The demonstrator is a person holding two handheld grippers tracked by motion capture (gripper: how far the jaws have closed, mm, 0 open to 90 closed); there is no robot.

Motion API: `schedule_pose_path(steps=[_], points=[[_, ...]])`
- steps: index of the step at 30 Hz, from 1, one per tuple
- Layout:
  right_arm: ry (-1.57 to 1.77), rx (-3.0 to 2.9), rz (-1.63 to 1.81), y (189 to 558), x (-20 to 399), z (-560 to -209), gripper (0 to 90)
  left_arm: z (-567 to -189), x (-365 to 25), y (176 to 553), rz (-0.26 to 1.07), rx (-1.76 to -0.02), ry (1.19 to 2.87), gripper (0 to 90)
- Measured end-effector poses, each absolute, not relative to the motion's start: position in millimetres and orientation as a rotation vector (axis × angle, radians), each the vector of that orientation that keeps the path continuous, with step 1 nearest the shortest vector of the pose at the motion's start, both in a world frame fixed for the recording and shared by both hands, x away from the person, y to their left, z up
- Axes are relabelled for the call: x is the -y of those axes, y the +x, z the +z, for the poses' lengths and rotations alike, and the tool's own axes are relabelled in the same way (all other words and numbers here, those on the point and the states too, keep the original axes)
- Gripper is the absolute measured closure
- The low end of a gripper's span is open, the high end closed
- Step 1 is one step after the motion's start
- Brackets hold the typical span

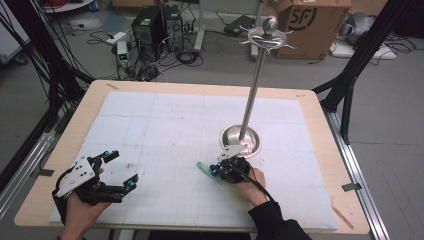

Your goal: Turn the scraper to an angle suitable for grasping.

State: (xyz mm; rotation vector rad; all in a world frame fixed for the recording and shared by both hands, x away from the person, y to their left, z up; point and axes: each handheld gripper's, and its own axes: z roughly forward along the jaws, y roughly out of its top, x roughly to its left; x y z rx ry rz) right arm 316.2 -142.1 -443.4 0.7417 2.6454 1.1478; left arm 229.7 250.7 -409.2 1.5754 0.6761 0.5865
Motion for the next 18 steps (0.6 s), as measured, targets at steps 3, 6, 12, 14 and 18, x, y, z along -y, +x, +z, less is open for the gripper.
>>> schedule_pose_path(steps=[3,6,12,14,18], points=[[0.639,-2.702,1.154,310,131,-443,90.0,-409,-251,229,0.584,-0.68,1.57,1.7],[0.562,-2.76,1.142,303,122,-441,90.0,-409,-252,228,0.588,-0.682,1.571,1.7],[0.521,-2.811,1.174,302,117,-442,90.0,-404,-261,225,0.61,-0.692,1.527,1.7],[0.51,-2.804,1.173,302,118,-441,90.0,-403,-262,224,0.614,-0.693,1.528,1.7],[0.501,-2.754,1.266,297,123,-431,89.6,-404,-264,225,0.612,-0.7,1.528,1.7]])
